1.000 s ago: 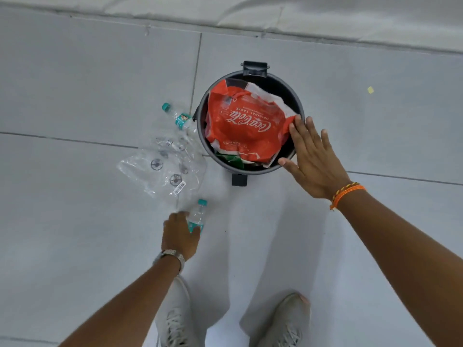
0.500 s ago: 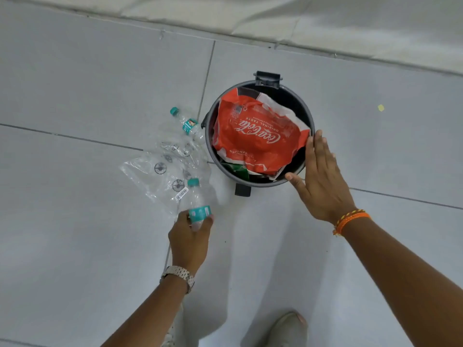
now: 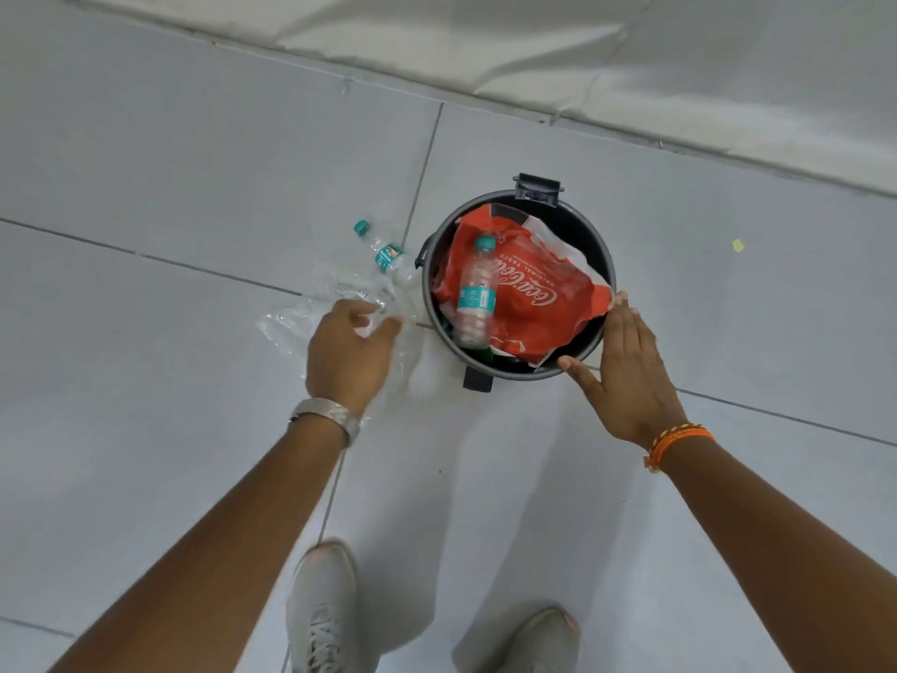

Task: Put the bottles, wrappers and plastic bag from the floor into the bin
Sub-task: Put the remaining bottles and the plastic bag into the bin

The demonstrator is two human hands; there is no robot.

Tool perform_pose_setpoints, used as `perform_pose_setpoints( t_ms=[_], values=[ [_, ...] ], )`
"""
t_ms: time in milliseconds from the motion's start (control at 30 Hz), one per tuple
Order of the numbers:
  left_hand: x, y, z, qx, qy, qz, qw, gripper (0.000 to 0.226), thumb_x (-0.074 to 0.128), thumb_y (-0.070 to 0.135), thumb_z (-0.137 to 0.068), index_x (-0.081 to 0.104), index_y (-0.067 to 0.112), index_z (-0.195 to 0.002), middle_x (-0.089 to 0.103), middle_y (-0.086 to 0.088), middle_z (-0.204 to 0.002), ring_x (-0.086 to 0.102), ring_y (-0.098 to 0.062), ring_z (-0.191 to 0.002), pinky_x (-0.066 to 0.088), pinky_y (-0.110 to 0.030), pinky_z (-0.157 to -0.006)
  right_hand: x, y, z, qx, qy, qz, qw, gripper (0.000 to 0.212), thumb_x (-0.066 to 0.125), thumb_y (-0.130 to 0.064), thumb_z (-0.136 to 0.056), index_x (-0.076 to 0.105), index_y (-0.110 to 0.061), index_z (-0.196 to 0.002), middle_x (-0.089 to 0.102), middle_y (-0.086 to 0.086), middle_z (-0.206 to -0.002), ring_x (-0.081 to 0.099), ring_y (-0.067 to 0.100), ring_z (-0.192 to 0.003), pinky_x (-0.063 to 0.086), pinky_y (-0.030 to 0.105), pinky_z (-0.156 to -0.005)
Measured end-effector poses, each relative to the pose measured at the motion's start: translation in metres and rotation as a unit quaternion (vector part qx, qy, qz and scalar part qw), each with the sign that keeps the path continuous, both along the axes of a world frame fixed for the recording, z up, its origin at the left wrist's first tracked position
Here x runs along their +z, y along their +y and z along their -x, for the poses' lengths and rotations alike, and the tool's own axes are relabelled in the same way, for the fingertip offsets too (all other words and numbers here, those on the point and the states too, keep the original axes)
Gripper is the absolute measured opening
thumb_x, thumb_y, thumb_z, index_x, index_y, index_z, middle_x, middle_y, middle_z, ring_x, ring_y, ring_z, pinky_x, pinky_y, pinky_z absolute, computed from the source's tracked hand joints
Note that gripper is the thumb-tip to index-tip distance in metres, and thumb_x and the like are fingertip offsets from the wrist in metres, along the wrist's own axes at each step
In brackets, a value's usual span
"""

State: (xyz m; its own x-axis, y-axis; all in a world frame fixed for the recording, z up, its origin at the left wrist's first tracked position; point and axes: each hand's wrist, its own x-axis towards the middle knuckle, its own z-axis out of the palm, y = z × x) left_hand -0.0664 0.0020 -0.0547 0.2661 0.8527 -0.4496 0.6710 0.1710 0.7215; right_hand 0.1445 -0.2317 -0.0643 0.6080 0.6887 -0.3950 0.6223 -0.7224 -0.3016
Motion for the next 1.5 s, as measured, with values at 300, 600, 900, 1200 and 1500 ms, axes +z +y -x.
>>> perform_pose_setpoints(
  t_ms=[300, 600, 900, 1200, 1500],
  values=[
    [-0.11, 0.089, 0.04, -0.226, 0.248, -0.15, 0.93, 0.086, 0.078, 0.038, -0.071, 0.04, 0.008, -0.142, 0.045, -0.022, -0.141, 0.038, -0.044, -0.129, 0.034, -0.049, -0.107, -0.019, -0.006, -0.001, 0.002, -0.027, -0.016, 0.999, 0.092, 0.033, -0.07, -0.094, -0.007, -0.017, -0.158, -0.003, 0.009, -0.168, 0.003, 0.032, -0.155, 0.017, 0.05, -0.124],
    [-0.143, 0.053, 0.007, -0.454, 0.405, -0.095, 0.788, 0.128, 0.075, 0.077, -0.047, -0.004, 0.055, -0.145, -0.011, -0.011, -0.161, -0.007, -0.05, -0.147, 0.016, -0.08, -0.1, -0.019, -0.006, 0.0, -0.015, -0.035, -0.003, 0.999, 0.095, 0.02, -0.079, -0.086, -0.011, -0.024, -0.157, -0.004, 0.003, -0.168, 0.002, 0.031, -0.154, 0.022, 0.055, -0.119],
    [-0.066, 0.064, 0.023, -0.228, 0.281, -0.182, 0.914, 0.036, 0.057, 0.015, -0.077, 0.061, 0.026, -0.111, 0.066, -0.018, -0.101, 0.063, -0.048, -0.092, 0.049, -0.042, -0.072, -0.015, -0.004, -0.001, -0.018, -0.028, 0.027, 0.999, 0.095, 0.021, -0.08, -0.088, -0.011, -0.023, -0.157, -0.004, 0.003, -0.168, 0.003, 0.033, -0.154, 0.024, 0.056, -0.118],
    [0.138, 0.062, -0.001, -0.077, -0.057, -0.299, 0.95, 0.016, 0.057, 0.028, -0.074, 0.056, 0.04, -0.083, 0.062, 0.007, -0.069, 0.067, -0.025, -0.058, 0.055, -0.042, -0.058, 0.003, 0.004, -0.001, -0.014, -0.016, 0.071, 0.997, 0.099, 0.022, -0.079, -0.086, -0.008, -0.017, -0.158, -0.003, 0.007, -0.168, 0.009, 0.036, -0.153, 0.028, 0.056, -0.119],
    [0.072, -0.04, -0.12, -0.274, 0.042, -0.261, 0.924, 0.055, 0.054, -0.001, -0.081, 0.052, 0.024, -0.13, 0.049, -0.011, -0.117, 0.051, -0.021, -0.069, 0.048, -0.033, -0.056, -0.001, 0.002, 0.0, -0.025, -0.012, 0.063, 0.998, 0.098, 0.023, -0.079, -0.087, -0.012, -0.022, -0.157, -0.004, 0.002, -0.169, 0.008, 0.035, -0.153, 0.031, 0.059, -0.115]
  ],
)
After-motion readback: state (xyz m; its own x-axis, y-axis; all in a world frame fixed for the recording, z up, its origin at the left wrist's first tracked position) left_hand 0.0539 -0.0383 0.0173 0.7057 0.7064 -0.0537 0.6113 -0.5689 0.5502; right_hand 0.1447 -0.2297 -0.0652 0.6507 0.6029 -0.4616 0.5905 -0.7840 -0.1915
